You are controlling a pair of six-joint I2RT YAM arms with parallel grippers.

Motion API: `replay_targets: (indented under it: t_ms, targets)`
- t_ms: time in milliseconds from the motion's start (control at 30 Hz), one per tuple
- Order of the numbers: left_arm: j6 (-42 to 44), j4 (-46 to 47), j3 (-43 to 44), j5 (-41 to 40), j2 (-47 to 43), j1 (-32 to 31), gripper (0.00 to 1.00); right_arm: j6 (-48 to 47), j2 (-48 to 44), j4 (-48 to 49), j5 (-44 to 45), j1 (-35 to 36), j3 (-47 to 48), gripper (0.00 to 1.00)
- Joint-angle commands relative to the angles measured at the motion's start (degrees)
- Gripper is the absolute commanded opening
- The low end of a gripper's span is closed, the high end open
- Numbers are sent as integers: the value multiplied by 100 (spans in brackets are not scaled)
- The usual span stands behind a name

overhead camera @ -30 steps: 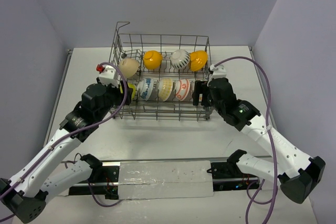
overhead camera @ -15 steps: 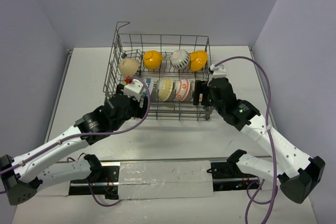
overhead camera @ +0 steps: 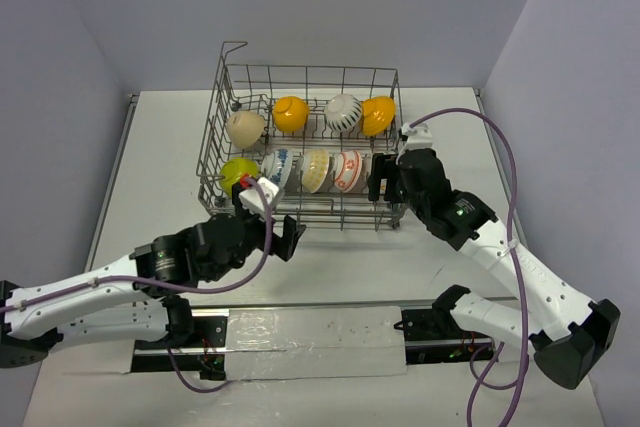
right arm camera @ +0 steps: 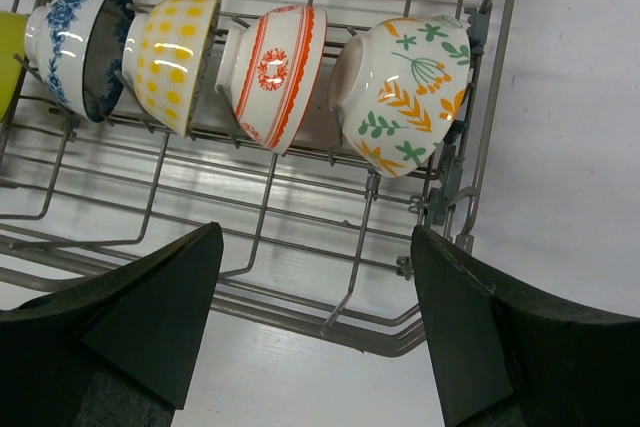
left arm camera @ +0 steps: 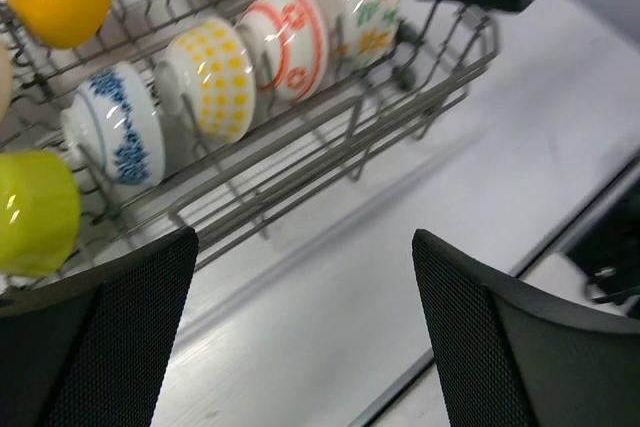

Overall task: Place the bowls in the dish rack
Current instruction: Reset both arms

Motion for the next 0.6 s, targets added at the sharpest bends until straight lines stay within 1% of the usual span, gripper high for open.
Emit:
replay_targets:
  t_ms: [0,67,100,133,167,233,267,333,433,467,500,533,567]
  targets:
    - [-424,595,-268,29,-221,-279,93,23,-181,222,50,-42,-14,83]
    - [-442,929,-382,256,-142,-359,94,23,-207,214,50,-42,-6,83]
    - [-451,1052,-418,388,-124,-377,96,23,-207,205,41,-50,3,83]
    - [-433,1401,-462,572,-124,-377,97,23,-224,205,33,-42,3,83]
    - [-433,1587,-575,1044,-176,-377,98,14,-233,196,24,-50,3,83]
    - [-442,2026,-708,1495,-273,-377,99,14,-251,187,32,-42,12,83]
    - [-459,2420,-821,1784,-404,-377,99,5,-268,187,41,-42,12,83]
    - [-433,2782,-962,2031,-598,-360,99,5,-295,187,24,-41,3,83]
    - [-494,3065,-1086,2278,-748,-281,99,5,-304,196,6,-42,-6,84]
    - [-529,3274,-1182,2435,-792,-106,99,5,-304,196,-3,-50,-14,84]
    - [-599,3346,-1226,2802,-792,8,99,5,-304,205,-20,-42,-6,84]
    - [-765,3425,-1262,3006,-783,175,99,14,-295,196,-20,-42,-6,84]
    - [-854,3522,-1375,3278,-783,551,99,5,-304,187,-29,-42,-6,84]
